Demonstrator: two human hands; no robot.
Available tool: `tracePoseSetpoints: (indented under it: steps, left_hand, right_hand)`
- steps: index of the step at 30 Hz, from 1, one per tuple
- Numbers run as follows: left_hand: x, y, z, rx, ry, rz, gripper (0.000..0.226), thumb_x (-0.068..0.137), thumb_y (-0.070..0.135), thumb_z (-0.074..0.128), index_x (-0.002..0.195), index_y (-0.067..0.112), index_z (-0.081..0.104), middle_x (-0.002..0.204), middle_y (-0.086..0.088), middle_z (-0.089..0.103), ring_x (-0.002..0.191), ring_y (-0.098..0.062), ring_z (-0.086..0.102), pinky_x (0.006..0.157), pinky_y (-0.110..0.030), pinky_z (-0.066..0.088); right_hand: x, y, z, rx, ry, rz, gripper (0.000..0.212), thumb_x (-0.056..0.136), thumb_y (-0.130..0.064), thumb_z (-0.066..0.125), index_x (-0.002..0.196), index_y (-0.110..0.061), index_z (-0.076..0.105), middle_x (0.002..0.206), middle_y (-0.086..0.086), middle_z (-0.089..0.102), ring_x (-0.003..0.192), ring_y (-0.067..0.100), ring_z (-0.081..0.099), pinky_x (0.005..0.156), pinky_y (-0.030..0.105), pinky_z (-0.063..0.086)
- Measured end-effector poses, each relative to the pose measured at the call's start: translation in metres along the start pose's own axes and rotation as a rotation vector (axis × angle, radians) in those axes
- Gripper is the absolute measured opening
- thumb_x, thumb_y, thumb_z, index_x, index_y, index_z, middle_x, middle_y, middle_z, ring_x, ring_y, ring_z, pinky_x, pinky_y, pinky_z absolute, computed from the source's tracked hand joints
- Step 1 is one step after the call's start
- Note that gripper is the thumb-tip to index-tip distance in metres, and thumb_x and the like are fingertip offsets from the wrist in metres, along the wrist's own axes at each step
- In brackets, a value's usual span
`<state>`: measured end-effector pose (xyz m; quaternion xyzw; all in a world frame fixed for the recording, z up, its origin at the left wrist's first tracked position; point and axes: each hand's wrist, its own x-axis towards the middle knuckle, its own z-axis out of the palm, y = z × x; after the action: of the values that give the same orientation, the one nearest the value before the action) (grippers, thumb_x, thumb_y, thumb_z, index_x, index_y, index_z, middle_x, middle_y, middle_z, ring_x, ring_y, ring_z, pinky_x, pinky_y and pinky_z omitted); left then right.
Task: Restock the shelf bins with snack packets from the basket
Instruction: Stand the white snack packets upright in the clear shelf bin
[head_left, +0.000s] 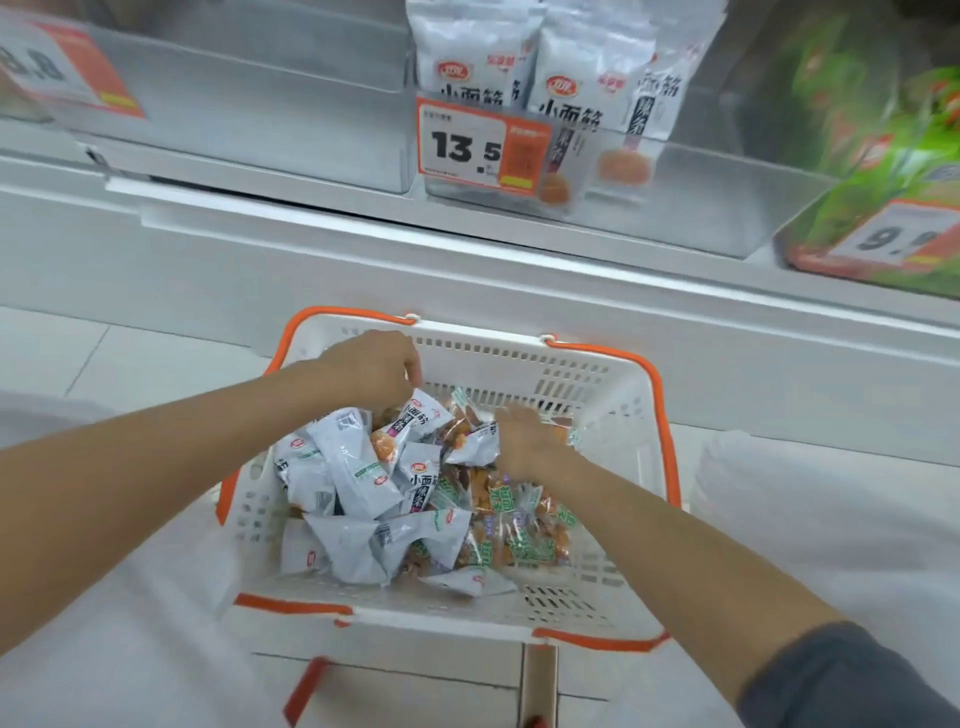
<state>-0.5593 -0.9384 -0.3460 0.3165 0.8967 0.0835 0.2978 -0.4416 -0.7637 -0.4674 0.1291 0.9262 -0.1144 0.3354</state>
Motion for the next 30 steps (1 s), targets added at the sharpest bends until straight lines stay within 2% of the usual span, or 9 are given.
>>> tracePoseSetpoints:
  steps: [1, 3, 9, 11, 14, 19, 24, 28, 30]
  left_hand:
    - [0.002, -0.002, 0.004, 0.002, -0.019, -0.005, 0.021, 0.085, 0.011, 0.056, 0.083, 0.029, 0.067, 0.097, 0.007, 0.066, 0.085, -0.011, 0.059, 0.076, -0.029, 0.050]
    - [0.004, -0.006, 0.012, 0.011, -0.042, -0.006, 0.020, 0.086, 0.012, 0.056, 0.085, 0.029, 0.066, 0.097, 0.011, 0.059, 0.080, -0.008, 0.055, 0.071, -0.027, 0.047]
    - [0.006, -0.004, 0.017, 0.005, -0.054, 0.021, 0.013, 0.089, 0.016, 0.058, 0.093, 0.025, 0.066, 0.099, 0.010, 0.058, 0.070, -0.001, 0.050, 0.058, -0.023, 0.041]
    - [0.005, -0.003, 0.016, 0.013, -0.059, 0.020, 0.013, 0.088, 0.016, 0.058, 0.092, 0.026, 0.065, 0.101, 0.010, 0.058, 0.074, -0.005, 0.052, 0.063, -0.025, 0.046]
    - [0.002, 0.000, 0.016, 0.020, -0.067, 0.019, 0.016, 0.088, 0.015, 0.057, 0.095, 0.027, 0.065, 0.103, 0.010, 0.058, 0.076, -0.007, 0.056, 0.070, -0.028, 0.049]
    - [-0.006, 0.014, 0.009, -0.006, -0.077, 0.075, 0.044, 0.083, 0.023, 0.073, 0.124, 0.023, 0.058, 0.132, 0.001, 0.056, 0.110, -0.018, 0.057, 0.094, -0.035, 0.048]
    - [-0.018, 0.033, 0.006, -0.254, -0.063, 0.215, 0.117, 0.066, 0.041, 0.088, 0.154, 0.022, 0.014, 0.157, 0.004, 0.028, 0.140, -0.019, 0.034, 0.109, -0.031, 0.034]
    - [-0.017, 0.037, 0.001, -0.293, 0.142, 0.222, 0.081, 0.079, 0.033, 0.079, 0.145, 0.020, 0.034, 0.136, -0.003, 0.055, 0.111, -0.019, 0.057, 0.089, -0.031, 0.048]
    - [-0.014, 0.038, -0.002, -0.363, 0.114, 0.198, 0.060, 0.086, 0.028, 0.071, 0.138, 0.019, 0.043, 0.118, 0.000, 0.063, 0.086, -0.014, 0.063, 0.071, -0.028, 0.052]
  right_hand:
    - [0.009, 0.004, 0.007, 0.014, 0.000, 0.031, 0.084, 0.090, -0.012, 0.062, 0.156, -0.014, 0.009, 0.162, 0.013, 0.011, 0.147, 0.031, 0.018, 0.114, 0.043, 0.031]
    - [0.019, 0.010, 0.019, 0.060, -0.046, 0.030, 0.091, 0.090, -0.009, 0.063, 0.156, -0.018, 0.001, 0.161, 0.012, 0.017, 0.143, 0.032, 0.029, 0.108, 0.041, 0.038]
    - [0.021, 0.014, 0.036, 0.021, 0.184, 0.007, 0.038, 0.092, -0.007, 0.055, 0.129, -0.012, 0.051, 0.120, 0.012, 0.060, 0.106, 0.029, 0.058, 0.080, 0.037, 0.049]
    - [0.013, 0.011, 0.020, -0.004, 0.171, -0.025, 0.023, 0.097, -0.025, 0.052, 0.113, -0.012, 0.061, 0.105, 0.008, 0.065, 0.094, 0.026, 0.062, 0.075, 0.034, 0.052]
    - [-0.011, 0.006, -0.018, -0.027, 0.126, -0.068, 0.034, 0.099, -0.039, 0.047, 0.083, -0.012, 0.057, 0.075, 0.002, 0.055, 0.072, 0.020, 0.055, 0.061, 0.030, 0.042]
    - [-0.069, -0.003, -0.088, 0.290, 0.167, -0.059, 0.051, 0.096, -0.038, 0.057, 0.054, -0.014, 0.042, 0.049, 0.001, 0.038, 0.044, 0.013, 0.037, 0.047, 0.027, 0.029]
    - [-0.114, -0.008, -0.126, 1.335, 0.088, 0.081, 0.031, 0.092, -0.036, 0.064, 0.081, -0.007, 0.067, 0.062, 0.005, 0.068, 0.054, 0.014, 0.061, 0.051, 0.021, 0.047]
    - [-0.118, -0.011, -0.136, 1.424, 0.006, 0.075, 0.039, 0.094, -0.043, 0.059, 0.086, -0.006, 0.066, 0.065, 0.006, 0.068, 0.057, 0.015, 0.062, 0.053, 0.022, 0.049]
    - [-0.116, -0.012, -0.142, 1.197, 0.168, 0.080, 0.051, 0.097, -0.052, 0.047, 0.090, -0.004, 0.065, 0.068, 0.007, 0.067, 0.059, 0.019, 0.062, 0.060, 0.028, 0.052]
